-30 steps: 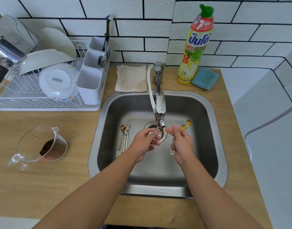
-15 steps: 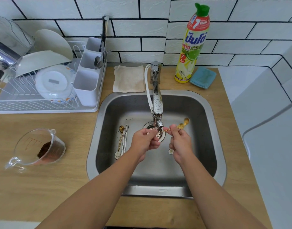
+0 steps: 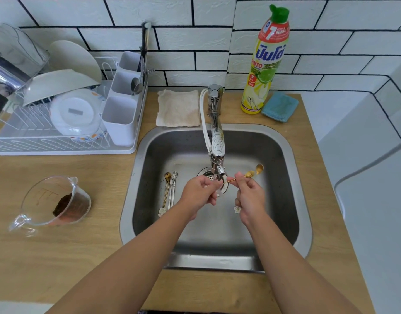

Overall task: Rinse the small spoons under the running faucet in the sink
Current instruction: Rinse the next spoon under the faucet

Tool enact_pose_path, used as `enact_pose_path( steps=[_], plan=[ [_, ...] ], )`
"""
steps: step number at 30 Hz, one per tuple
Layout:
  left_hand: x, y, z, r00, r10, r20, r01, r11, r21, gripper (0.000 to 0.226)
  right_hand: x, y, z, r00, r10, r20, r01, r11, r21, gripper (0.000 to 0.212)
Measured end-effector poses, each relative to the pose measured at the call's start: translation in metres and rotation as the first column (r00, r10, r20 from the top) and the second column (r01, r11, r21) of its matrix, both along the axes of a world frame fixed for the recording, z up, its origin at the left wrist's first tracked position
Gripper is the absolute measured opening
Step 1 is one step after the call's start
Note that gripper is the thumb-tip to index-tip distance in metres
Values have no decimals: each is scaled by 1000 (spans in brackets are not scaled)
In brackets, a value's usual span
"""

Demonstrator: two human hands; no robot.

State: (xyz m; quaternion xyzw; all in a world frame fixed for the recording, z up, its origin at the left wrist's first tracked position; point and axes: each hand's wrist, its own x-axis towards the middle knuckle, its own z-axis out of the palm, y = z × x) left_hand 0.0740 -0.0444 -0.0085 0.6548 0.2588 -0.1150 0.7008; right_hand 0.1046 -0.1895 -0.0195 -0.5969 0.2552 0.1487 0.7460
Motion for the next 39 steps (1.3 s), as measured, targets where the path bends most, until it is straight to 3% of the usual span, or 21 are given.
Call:
enact_pose_path(
  steps=[2,4,7,9,11,16,18,20,21,22,23,25,27,34,39],
  plan=[
    [-3,2,1,983,-181,36,174,974,148,12,1,-4,0,998,-56,-35,54,997,-53,25],
    [-4,2,1,949,-315,15,287,882,373,21,2,-5,1,995,-74,-62,69,995,-78,27],
    [-2,-2,0,947,-320,-32,273,745,609,41,1,4,7,995,-69,-67,66,997,-43,25],
    [-3,1,-3,967,-251,-35,230,810,539,48,1,7,11,997,-66,-43,65,998,-25,24],
    [-5,6,-4,981,-194,-20,189,919,347,50,1,6,14,998,-64,-22,63,998,-28,23],
    [-7,7,-4,963,-265,55,254,955,151,17,-1,6,16,995,-93,-23,93,996,-18,26],
    [-7,5,-2,973,-227,28,206,923,324,25,-2,8,17,997,-73,-26,73,997,-16,25],
    [-9,4,-3,980,-196,-18,166,775,610,47,-1,9,18,997,-72,-29,72,997,-16,25],
    [-10,3,-3,985,-173,-22,143,729,670,56,0,9,19,997,-72,-29,71,997,-14,26],
    [-10,1,-2,985,-170,-15,137,738,661,59,1,9,20,997,-69,-28,68,998,-14,27],
    [-11,1,-1,984,-177,6,142,807,574,56,3,8,21,997,-66,-24,66,998,-13,29],
    [-12,3,1,980,-195,31,181,950,253,40,5,5,22,997,-71,-13,71,997,-8,31],
    [-13,5,1,972,-232,32,231,972,32,30,5,2,22,997,-71,-11,71,997,-13,33],
    [-6,3,3,1000,-4,6,3,988,157,36,1,12,21,1000,-27,12,27,999,-19,24],
    [-9,9,7,985,-172,-13,169,976,-136,24,6,4,21,999,-52,15,53,998,-29,27]
  ],
)
